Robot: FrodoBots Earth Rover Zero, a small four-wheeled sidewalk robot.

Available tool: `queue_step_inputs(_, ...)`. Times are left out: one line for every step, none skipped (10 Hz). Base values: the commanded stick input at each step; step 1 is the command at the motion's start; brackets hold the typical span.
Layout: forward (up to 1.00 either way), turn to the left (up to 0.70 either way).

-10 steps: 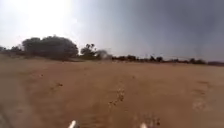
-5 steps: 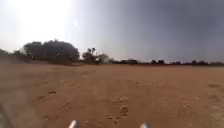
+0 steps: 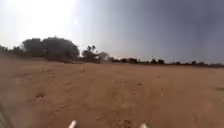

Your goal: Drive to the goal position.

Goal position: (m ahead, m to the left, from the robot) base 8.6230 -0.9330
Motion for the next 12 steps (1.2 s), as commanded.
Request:
queue_step_inputs(0.7,0.0)
queue_step_inputs(0.7,0.0)
queue_step_inputs(0.7,0.0)
queue_step_inputs(0.7,0.0)
queue_step_inputs(0.7,0.0)
queue_step_inputs(0.7,0.0)
queue_step_inputs(0.7,0.0)
queue_step_inputs(0.7,0.0)
queue_step_inputs(0.7,0.0)
queue_step_inputs(0.7,0.0)
queue_step_inputs(0.7,0.0)
queue_step_inputs(0.7,0.0)
